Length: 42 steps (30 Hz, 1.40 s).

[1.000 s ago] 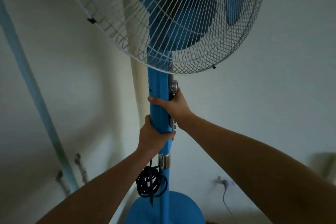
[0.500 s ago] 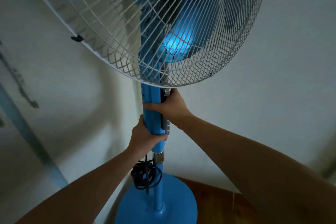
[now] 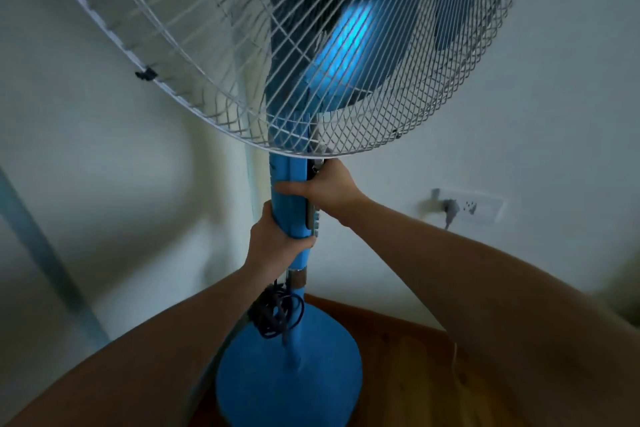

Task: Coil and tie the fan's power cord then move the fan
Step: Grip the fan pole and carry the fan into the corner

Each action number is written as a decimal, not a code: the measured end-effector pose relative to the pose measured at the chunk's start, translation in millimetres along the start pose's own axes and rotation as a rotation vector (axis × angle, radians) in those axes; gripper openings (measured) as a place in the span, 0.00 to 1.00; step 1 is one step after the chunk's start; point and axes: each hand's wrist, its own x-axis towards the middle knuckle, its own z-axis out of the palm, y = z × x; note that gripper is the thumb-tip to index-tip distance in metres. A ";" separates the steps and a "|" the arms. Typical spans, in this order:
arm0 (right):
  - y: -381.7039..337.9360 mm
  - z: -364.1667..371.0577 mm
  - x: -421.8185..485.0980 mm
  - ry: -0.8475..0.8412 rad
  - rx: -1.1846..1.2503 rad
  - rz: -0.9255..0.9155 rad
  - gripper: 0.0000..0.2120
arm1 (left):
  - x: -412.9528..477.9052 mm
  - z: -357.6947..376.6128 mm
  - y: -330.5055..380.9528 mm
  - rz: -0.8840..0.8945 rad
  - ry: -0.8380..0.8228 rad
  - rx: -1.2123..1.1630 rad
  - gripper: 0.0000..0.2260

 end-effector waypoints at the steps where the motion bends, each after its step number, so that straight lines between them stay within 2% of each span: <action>1: 8.6 2.3 1.7 -0.021 -0.012 -0.009 0.25 | 0.3 6.7 -9.4 -0.009 0.025 -0.011 0.34; 9: 61.9 13.8 24.3 -0.103 -0.059 -0.011 0.19 | 16.2 43.5 -56.3 -0.093 0.118 -0.044 0.32; 13: 82.1 15.9 32.7 -0.132 -0.062 -0.006 0.23 | 21.8 53.8 -72.8 -0.095 0.126 -0.047 0.33; 18: 91.2 14.7 46.9 -0.176 -0.032 -0.020 0.23 | 29.0 56.0 -77.2 -0.113 0.136 -0.025 0.33; 24: 92.5 15.6 62.1 -0.174 -0.038 -0.026 0.21 | 46.8 49.0 -73.3 -0.169 0.039 -0.009 0.34; 30: 93.0 21.4 75.3 -0.180 -0.021 -0.011 0.27 | 56.1 41.7 -77.0 -0.166 -0.047 0.021 0.36; 37: 90.6 28.8 76.0 -0.189 -0.034 0.018 0.25 | 62.1 26.5 -70.8 -0.189 -0.146 -0.026 0.35; 39: 92.3 29.6 73.3 -0.175 -0.026 0.028 0.24 | 61.4 22.5 -64.1 -0.152 -0.103 -0.062 0.31; 42: 97.1 31.8 69.8 -0.152 0.015 0.060 0.20 | 59.7 22.2 -55.8 0.007 -0.013 -0.113 0.27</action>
